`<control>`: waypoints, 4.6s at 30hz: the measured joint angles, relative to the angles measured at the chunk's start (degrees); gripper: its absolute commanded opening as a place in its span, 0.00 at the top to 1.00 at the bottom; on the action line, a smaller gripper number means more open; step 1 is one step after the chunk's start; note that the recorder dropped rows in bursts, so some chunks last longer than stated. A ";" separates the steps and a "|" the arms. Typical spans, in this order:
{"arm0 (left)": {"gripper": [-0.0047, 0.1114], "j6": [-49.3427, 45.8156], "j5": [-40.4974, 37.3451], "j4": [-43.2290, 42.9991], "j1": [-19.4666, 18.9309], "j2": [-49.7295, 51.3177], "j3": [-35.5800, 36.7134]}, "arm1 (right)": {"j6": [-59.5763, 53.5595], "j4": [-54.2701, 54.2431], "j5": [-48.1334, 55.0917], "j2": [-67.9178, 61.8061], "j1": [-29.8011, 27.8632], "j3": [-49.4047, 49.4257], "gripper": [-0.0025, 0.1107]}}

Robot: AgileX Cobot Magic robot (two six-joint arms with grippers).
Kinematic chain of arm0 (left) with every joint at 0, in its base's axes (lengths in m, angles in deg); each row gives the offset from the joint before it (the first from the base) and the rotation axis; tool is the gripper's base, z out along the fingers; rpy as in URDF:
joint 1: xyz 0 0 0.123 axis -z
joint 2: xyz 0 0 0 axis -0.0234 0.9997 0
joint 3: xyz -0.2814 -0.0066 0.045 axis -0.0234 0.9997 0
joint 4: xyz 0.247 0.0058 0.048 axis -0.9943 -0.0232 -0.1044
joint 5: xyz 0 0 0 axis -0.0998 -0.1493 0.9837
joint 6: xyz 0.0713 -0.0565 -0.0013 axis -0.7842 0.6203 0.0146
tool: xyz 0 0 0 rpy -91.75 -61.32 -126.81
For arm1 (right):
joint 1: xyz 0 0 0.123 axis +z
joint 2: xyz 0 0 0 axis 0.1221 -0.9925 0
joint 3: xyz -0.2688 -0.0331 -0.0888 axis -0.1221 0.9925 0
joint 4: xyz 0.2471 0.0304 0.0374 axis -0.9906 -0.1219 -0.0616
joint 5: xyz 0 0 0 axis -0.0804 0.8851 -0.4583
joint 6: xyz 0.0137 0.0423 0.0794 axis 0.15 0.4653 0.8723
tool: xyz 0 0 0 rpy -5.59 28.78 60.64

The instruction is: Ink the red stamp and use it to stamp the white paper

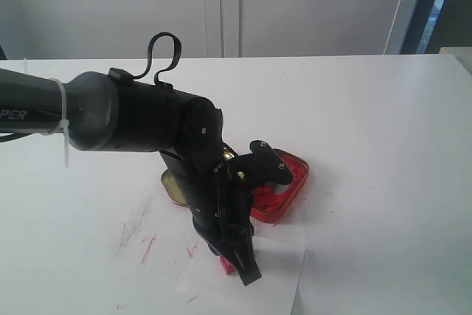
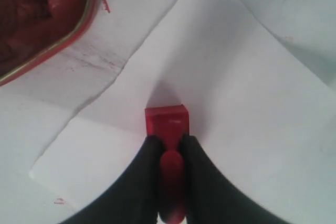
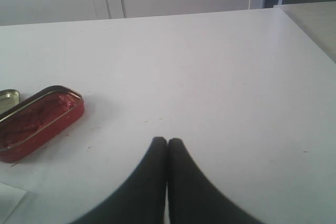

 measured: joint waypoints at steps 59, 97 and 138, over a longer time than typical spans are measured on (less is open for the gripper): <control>0.96 -1.78 -4.22 -2.69 -0.03 -4.07 -0.28 | 0.92 0.00 0.00 0.00 0.00 0.00 0.98; 0.96 0.75 -3.32 -10.60 -0.03 -3.29 -0.28 | 1.02 0.00 0.00 0.00 0.00 0.00 0.98; 0.96 17.12 -5.61 -34.20 10.00 -2.91 -0.28 | 1.02 0.00 0.00 0.00 0.00 0.00 0.98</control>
